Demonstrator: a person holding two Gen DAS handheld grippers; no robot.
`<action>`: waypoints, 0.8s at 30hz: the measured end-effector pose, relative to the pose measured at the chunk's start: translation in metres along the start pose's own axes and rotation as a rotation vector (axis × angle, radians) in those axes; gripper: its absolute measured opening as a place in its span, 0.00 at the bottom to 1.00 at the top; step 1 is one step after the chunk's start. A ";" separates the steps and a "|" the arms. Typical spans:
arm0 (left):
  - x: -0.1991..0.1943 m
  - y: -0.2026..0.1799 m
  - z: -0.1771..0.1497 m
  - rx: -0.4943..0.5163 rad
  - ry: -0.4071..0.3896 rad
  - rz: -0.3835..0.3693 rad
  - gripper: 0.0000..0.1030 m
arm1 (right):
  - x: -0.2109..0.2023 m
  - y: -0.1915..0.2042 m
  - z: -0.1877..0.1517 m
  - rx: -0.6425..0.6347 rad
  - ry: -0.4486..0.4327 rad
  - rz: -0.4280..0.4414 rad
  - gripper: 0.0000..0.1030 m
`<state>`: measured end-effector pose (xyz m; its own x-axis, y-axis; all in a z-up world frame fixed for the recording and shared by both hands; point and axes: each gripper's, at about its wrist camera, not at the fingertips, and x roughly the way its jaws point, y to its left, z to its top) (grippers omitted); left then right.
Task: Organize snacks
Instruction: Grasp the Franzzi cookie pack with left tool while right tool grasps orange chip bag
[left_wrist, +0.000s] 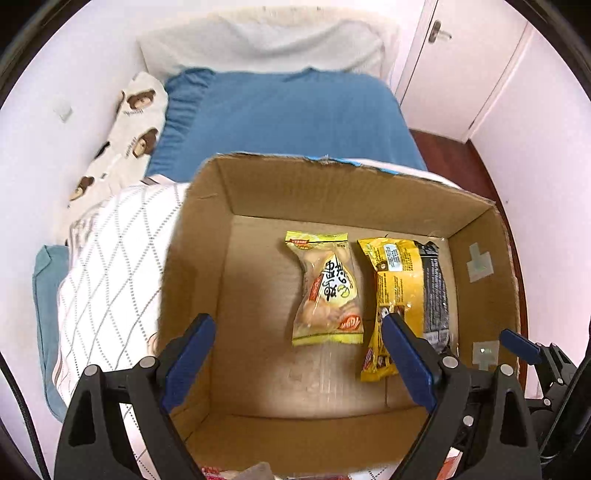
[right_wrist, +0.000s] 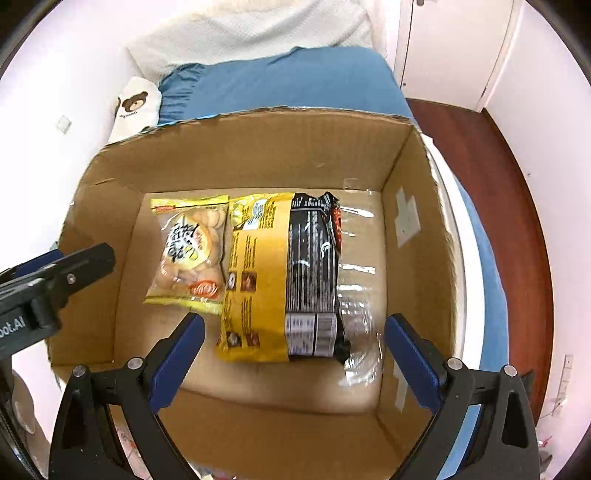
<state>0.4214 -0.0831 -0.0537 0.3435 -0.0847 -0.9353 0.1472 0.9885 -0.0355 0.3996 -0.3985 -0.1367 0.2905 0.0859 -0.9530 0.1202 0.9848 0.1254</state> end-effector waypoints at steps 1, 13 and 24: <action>-0.008 0.001 -0.006 0.002 -0.017 -0.004 0.90 | -0.005 0.004 0.001 -0.002 -0.013 -0.004 0.97; -0.076 0.001 -0.054 0.010 -0.135 -0.041 0.90 | -0.098 0.012 -0.058 -0.014 -0.166 0.025 0.97; -0.031 0.035 -0.178 -0.005 0.104 -0.028 0.90 | -0.086 -0.029 -0.165 0.087 -0.084 0.121 0.65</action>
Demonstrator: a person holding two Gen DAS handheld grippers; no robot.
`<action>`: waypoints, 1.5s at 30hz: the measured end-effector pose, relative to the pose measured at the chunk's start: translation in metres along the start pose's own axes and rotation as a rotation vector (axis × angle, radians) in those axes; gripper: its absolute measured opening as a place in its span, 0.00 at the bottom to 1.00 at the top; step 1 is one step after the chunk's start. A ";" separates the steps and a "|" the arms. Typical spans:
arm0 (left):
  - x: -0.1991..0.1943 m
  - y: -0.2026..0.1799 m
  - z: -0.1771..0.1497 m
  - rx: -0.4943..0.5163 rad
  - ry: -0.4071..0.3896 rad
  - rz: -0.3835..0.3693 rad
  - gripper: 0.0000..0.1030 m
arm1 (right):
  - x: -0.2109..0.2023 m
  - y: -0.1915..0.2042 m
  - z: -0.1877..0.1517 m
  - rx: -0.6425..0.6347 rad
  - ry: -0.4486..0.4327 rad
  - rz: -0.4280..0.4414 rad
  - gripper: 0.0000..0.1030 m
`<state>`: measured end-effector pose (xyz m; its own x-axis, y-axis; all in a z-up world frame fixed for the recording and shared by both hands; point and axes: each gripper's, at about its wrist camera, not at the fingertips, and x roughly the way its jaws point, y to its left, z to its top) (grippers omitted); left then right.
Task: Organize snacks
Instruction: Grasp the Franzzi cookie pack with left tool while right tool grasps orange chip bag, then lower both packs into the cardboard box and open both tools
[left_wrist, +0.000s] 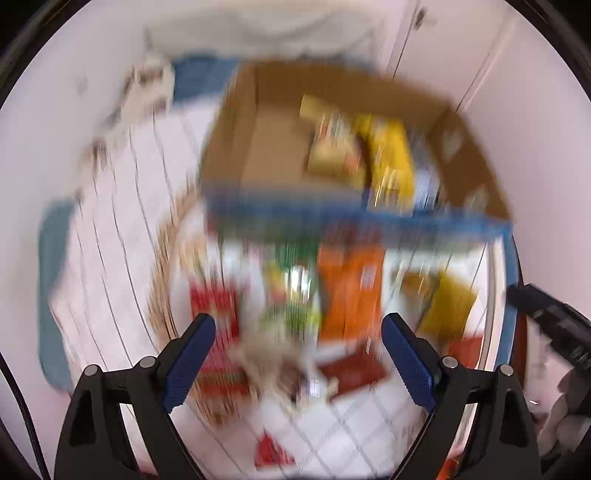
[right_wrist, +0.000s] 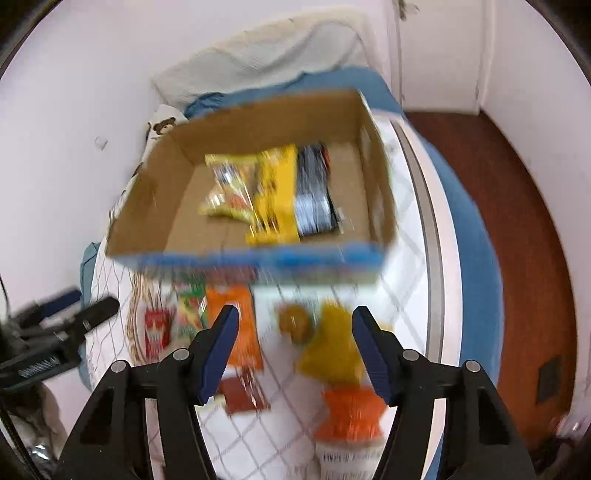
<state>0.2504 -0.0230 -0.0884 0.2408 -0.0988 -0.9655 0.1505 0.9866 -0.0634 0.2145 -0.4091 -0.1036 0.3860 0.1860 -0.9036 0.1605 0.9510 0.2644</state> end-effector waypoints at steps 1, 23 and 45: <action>0.019 0.009 -0.013 -0.044 0.070 -0.026 0.90 | 0.001 -0.009 -0.011 0.025 0.012 -0.005 0.65; 0.135 -0.006 -0.055 -0.061 0.259 0.085 0.57 | 0.125 -0.060 -0.086 0.090 0.261 0.007 0.55; 0.145 0.024 -0.064 -0.039 0.242 0.006 0.55 | 0.147 -0.030 -0.100 0.102 0.279 -0.033 0.49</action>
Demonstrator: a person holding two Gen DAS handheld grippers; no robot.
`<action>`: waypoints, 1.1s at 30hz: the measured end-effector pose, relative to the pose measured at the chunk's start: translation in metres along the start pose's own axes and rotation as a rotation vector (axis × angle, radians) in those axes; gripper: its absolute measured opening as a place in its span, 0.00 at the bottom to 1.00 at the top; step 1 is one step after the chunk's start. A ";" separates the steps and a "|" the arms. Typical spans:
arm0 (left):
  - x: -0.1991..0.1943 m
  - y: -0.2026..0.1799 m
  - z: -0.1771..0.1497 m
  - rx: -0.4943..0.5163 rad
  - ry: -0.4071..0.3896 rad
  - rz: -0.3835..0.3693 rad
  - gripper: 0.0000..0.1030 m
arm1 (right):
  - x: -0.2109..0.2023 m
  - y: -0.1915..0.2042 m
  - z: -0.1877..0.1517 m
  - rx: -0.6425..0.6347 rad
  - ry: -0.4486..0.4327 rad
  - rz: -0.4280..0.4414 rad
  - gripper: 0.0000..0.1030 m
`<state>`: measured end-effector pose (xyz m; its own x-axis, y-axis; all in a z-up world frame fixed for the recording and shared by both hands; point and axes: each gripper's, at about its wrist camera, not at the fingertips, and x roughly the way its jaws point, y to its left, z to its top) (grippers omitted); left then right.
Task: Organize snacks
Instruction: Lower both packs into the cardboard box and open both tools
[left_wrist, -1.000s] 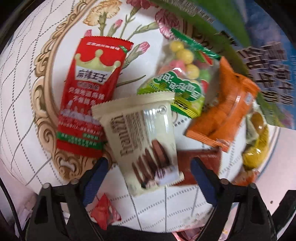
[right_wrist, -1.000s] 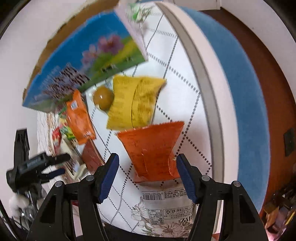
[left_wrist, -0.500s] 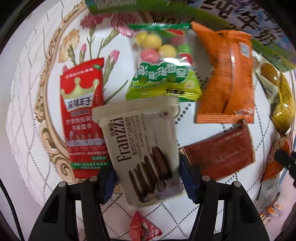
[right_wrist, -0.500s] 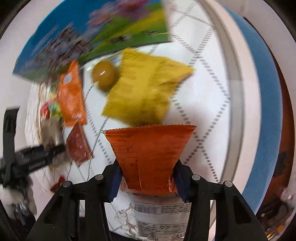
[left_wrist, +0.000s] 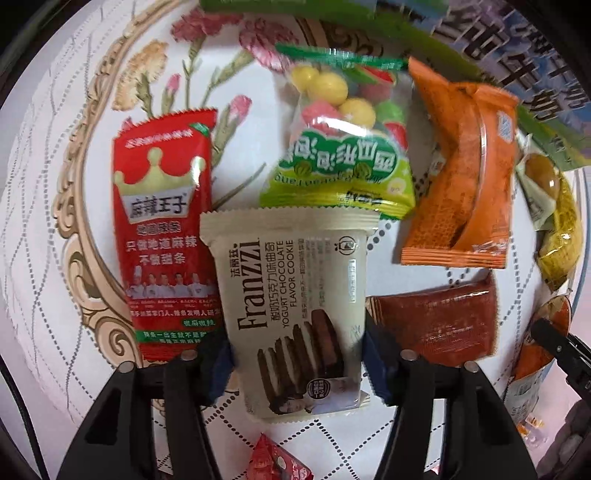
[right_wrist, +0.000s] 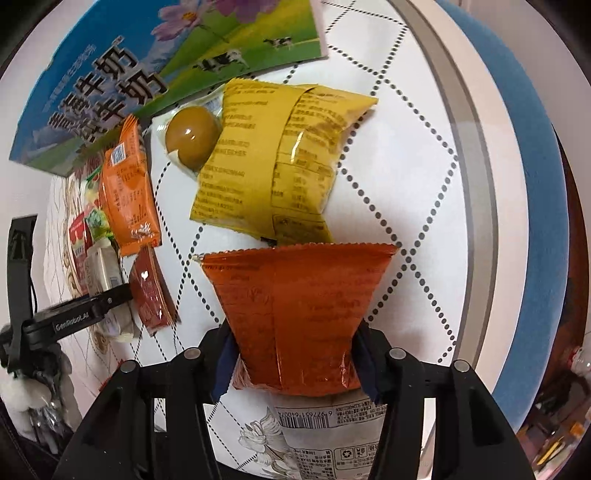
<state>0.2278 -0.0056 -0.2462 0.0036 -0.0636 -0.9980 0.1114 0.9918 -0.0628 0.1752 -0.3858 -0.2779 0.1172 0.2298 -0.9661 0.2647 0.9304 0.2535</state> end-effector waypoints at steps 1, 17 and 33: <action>-0.007 0.008 0.002 0.004 -0.014 -0.002 0.55 | -0.006 -0.002 -0.001 -0.003 -0.012 0.004 0.48; -0.193 -0.035 0.038 0.164 -0.272 -0.140 0.55 | -0.133 0.031 0.065 -0.074 -0.190 0.228 0.47; -0.152 -0.052 0.250 0.166 -0.190 0.040 0.55 | -0.114 0.071 0.302 -0.167 -0.156 0.003 0.47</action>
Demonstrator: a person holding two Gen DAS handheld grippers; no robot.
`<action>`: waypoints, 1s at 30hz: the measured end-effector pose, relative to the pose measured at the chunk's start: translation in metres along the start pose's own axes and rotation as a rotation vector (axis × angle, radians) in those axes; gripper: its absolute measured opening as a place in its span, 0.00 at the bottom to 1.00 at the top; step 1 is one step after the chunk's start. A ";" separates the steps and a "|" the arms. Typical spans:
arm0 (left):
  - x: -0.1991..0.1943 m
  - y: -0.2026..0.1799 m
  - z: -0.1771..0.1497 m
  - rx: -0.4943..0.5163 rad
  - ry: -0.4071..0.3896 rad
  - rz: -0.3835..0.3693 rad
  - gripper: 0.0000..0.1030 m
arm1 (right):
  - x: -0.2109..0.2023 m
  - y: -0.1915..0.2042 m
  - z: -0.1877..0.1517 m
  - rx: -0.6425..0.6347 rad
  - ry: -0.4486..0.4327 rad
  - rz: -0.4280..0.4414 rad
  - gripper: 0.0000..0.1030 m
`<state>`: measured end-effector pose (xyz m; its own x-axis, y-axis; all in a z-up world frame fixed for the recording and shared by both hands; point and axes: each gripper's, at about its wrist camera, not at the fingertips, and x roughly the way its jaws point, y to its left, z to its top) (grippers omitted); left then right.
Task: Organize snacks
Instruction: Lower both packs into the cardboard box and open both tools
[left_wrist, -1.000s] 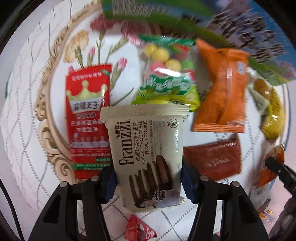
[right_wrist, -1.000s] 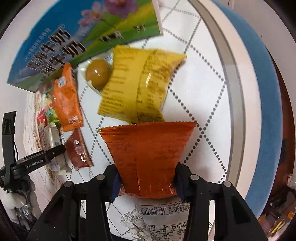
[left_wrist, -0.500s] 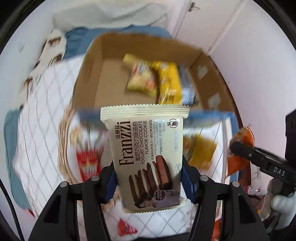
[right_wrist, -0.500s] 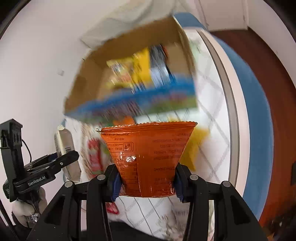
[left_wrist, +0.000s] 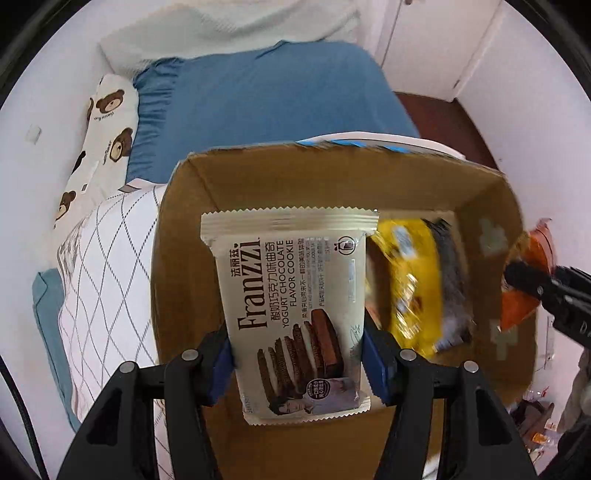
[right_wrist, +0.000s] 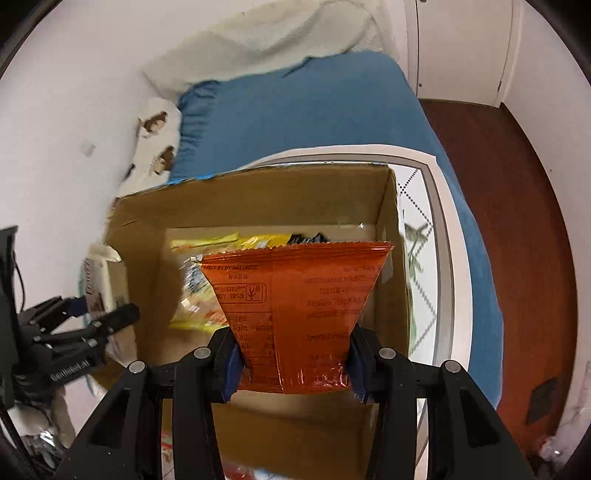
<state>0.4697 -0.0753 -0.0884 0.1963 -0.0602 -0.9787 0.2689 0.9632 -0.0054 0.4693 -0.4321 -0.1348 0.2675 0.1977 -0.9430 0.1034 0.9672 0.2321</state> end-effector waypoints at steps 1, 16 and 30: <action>0.006 0.002 0.007 -0.009 0.008 0.007 0.55 | 0.007 -0.001 0.008 -0.002 0.012 -0.012 0.47; 0.046 0.010 0.043 -0.081 0.077 -0.013 0.90 | 0.047 -0.013 0.033 0.013 0.070 -0.118 0.95; -0.004 0.004 -0.018 -0.092 -0.079 0.018 0.90 | 0.014 -0.003 -0.027 0.044 0.006 -0.102 0.95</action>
<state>0.4531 -0.0669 -0.0884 0.2748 -0.0595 -0.9597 0.1776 0.9841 -0.0101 0.4472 -0.4284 -0.1555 0.2479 0.1001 -0.9636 0.1718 0.9743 0.1454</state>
